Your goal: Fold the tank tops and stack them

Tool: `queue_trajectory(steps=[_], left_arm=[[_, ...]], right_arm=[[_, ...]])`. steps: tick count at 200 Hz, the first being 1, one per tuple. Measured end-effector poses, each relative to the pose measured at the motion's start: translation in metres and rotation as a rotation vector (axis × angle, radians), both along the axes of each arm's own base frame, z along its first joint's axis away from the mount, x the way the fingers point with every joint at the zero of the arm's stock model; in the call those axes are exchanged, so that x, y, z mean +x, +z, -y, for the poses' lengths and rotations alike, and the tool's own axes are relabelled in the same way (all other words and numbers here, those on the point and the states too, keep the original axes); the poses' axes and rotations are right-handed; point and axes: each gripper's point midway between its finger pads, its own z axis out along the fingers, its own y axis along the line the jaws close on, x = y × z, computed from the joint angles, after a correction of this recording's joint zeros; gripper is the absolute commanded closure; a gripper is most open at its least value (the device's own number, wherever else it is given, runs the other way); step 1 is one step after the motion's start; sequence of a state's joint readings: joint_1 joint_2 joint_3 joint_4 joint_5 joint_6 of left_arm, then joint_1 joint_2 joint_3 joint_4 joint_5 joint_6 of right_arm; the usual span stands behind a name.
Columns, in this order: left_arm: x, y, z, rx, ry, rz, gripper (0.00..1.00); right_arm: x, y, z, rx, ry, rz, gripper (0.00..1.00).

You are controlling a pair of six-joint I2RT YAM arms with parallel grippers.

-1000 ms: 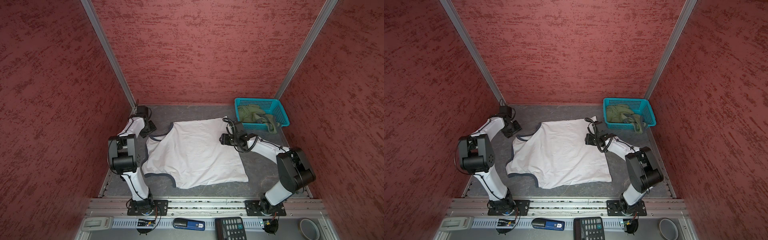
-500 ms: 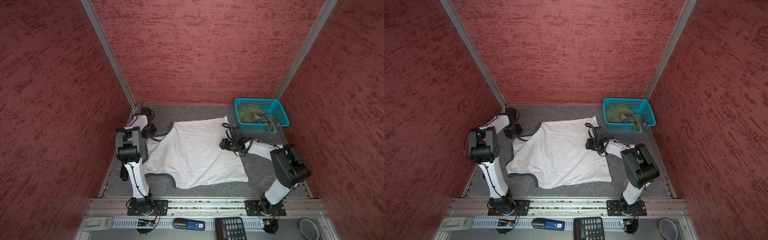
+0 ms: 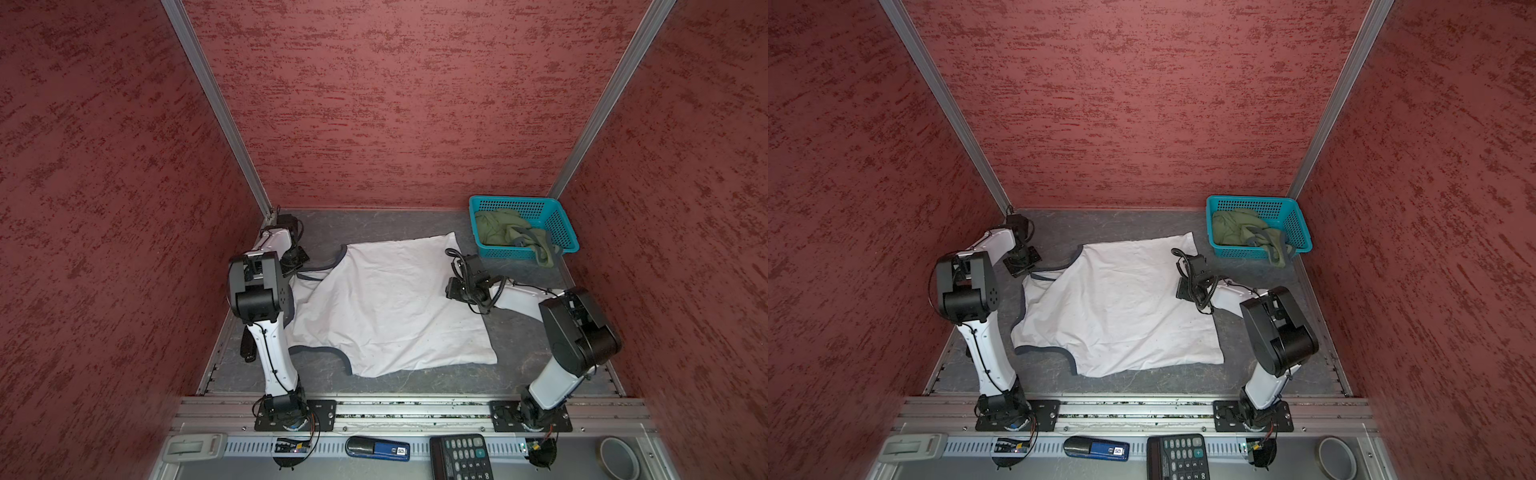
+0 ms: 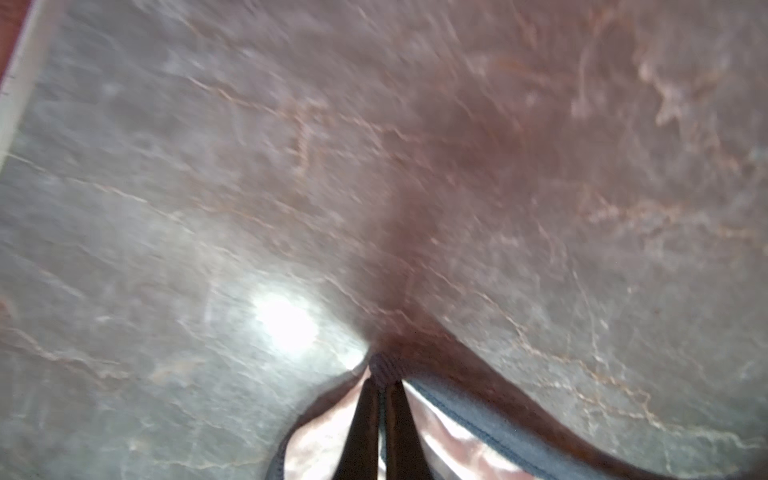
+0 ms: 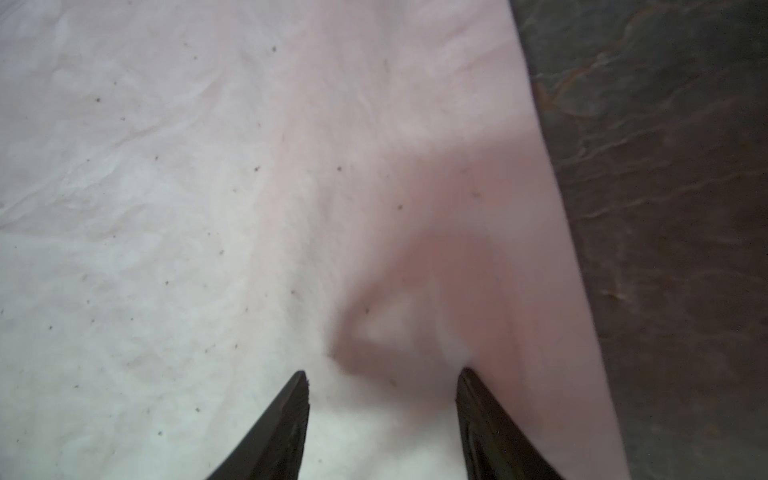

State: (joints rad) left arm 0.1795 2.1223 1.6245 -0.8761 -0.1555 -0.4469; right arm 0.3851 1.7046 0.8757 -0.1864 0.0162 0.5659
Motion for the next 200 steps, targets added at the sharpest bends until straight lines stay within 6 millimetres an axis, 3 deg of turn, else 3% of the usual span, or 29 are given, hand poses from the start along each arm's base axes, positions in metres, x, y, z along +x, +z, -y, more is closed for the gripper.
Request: queue_trajectory(steps=[43, 79, 117, 141, 156, 169, 200], left_arm=[[0.004, 0.019, -0.029, 0.002, 0.089, 0.059, 1.00], [0.018, 0.036, -0.029, -0.014, 0.084, 0.104, 1.00], [0.032, 0.038, -0.025, -0.024, 0.048, 0.108, 0.54], [0.028, 0.035, -0.021, -0.023, 0.046, 0.095, 0.38], [0.010, 0.032, -0.009, -0.031, 0.036, 0.092, 0.34], [-0.021, 0.034, 0.005, -0.047, 0.032, 0.079, 0.33], [-0.081, 0.076, 0.029, -0.061, 0.053, 0.204, 0.30]], right_arm=[[-0.003, -0.002, 0.023, -0.036, -0.079, 0.011, 0.41], [-0.003, -0.001, 0.027, -0.045, -0.093, 0.016, 0.41], [-0.005, 0.000, 0.032, -0.065, -0.101, 0.014, 0.40], [-0.011, 0.002, 0.035, -0.072, -0.091, 0.009, 0.38], [-0.014, 0.011, 0.035, -0.069, -0.078, 0.023, 0.37], [-0.013, 0.026, 0.034, -0.058, -0.065, 0.057, 0.37], [-0.012, 0.068, 0.026, 0.003, -0.022, 0.158, 0.37]])
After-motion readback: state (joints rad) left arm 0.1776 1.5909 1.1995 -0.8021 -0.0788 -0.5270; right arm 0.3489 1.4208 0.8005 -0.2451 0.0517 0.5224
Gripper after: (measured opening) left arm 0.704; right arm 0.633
